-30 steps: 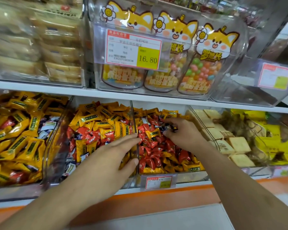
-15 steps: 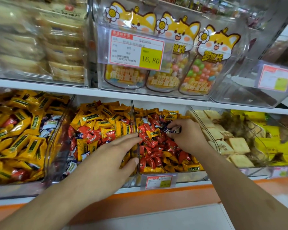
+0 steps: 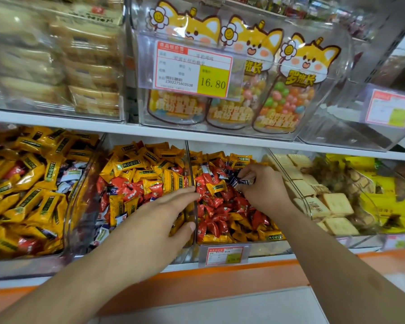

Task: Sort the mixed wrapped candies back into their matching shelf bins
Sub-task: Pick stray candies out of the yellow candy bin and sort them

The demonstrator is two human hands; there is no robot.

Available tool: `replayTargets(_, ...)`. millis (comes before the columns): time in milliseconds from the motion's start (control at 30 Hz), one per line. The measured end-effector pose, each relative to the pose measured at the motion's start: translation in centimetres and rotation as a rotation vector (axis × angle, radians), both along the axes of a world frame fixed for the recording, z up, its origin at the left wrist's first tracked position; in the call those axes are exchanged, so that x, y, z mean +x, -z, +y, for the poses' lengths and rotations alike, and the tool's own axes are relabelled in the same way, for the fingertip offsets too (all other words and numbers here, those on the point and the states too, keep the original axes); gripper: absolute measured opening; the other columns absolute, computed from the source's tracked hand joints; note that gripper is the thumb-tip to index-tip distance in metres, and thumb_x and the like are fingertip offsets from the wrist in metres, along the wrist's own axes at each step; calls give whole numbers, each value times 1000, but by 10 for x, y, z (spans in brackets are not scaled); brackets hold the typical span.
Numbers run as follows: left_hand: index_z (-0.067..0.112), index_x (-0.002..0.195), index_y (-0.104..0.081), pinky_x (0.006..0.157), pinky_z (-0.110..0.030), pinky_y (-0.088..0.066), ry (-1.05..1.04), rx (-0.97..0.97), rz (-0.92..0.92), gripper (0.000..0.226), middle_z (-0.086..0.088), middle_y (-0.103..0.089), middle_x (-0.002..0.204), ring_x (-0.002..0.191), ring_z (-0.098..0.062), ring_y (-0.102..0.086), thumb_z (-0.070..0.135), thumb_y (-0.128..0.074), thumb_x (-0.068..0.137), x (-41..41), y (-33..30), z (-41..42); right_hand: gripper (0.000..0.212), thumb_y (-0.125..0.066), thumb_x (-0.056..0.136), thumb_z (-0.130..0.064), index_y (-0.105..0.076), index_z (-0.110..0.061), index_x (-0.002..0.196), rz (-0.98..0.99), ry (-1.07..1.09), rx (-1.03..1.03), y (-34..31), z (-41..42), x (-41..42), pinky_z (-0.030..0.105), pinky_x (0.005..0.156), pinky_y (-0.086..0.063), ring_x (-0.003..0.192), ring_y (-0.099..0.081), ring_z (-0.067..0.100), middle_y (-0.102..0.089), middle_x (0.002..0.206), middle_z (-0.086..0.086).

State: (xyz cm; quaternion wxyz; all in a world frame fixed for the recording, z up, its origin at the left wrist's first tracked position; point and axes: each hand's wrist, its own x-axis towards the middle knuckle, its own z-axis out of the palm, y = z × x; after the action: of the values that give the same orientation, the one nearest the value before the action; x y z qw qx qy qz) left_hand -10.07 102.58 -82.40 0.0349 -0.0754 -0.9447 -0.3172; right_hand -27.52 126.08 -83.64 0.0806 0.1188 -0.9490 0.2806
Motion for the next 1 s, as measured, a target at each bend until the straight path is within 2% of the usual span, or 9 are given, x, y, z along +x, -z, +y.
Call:
replayTargets(167, 50, 156, -26, 113, -8, -8, -10, -5, 4, 57, 41, -13, 158, 148, 12, -13, 45, -50, 104, 2, -4, -2, 22, -84, 83, -14, -72, -27, 97, 68, 5, -104, -9, 5, 9, 28, 77, -56, 95, -65, 2, -69, 96, -16)
replayTargets(233, 49, 153, -33, 117, -14, -20, -46, 18, 30, 54, 38, -26, 154, 142, 10, -27, 43, -53, 103, 4, -8, -2, 21, -84, 84, -16, -73, -30, 95, 77, -1, -182, -18, 6, 20, 31, 81, -56, 96, -66, -1, -70, 97, -16)
replayTargets(367, 44, 143, -45, 98, -15, -45, -151, 176, 57, 47, 32, -54, 128, 112, 14, -51, 36, -62, 100, 6, -18, -3, 22, -88, 81, -18, -74, -32, 90, -54, -107, -349, -41, -12, 56, 27, 79, -52, 93, -68, -1, -74, 94, -14)
replayTargets(533, 46, 140, -45, 85, -21, -56, -212, 392, -2, 49, 26, -61, 114, 102, 12, -61, 38, -67, 97, 10, -21, -11, 19, -86, 83, -17, -74, -30, 91, -135, -287, -379, -49, -60, 96, 33, 80, -58, 92, -71, 4, -74, 92, -11)
replayTargets(667, 35, 97, -70, 69, -23, -59, -301, 454, 41, 6, 13, -73, 85, 76, -1, -71, 30, -72, 96, 14, -28, -26, 15, -84, 86, -22, -75, -32, 93, -180, -349, -384, -50, -84, 114, 32, 84, -58, 93, -69, 1, -74, 92, -13)
replayTargets(733, 35, 85, -69, 70, -30, -58, -380, 340, 87, 10, 13, -72, 79, 78, -4, -70, 35, -72, 94, 13, -28, -39, 12, -81, 88, -30, -74, -36, 97, -137, -301, -349, -50, -89, 117, 31, 88, -55, 100, -65, -5, -72, 99, -16)
replayTargets(800, 37, 96, -69, 75, -30, -56, -431, 166, 97, 1, 15, -72, 93, 87, -7, -68, 38, -69, 96, 16, -31, -50, 15, -77, 91, -39, -73, -40, 105, -119, -302, -295, -49, -92, 118, 29, 91, -53, 106, -60, -8, -70, 107, -21)
replayTargets(867, 37, 124, -65, 83, -27, -53, -433, 34, 83, 25, 10, -69, 119, 102, -12, -67, 36, -63, 99, 17, -29, -55, 25, -72, 93, -46, -71, -42, 118, -137, -352, -227, -47, -95, 118, 21, 93, -49, 111, -57, -8, -68, 117, -25)
replayTargets(1000, 37, 145, -50, 109, -24, -38, -302, -6, 105, 45, 13, -50, 149, 136, -12, -47, 33, -58, 101, 18, -29, -50, 22, -62, 102, -33, -69, -36, 123, -56, -249, -201, -43, -88, 94, 4, 72, -46, 98, -64, 0, -69, 117, -21)
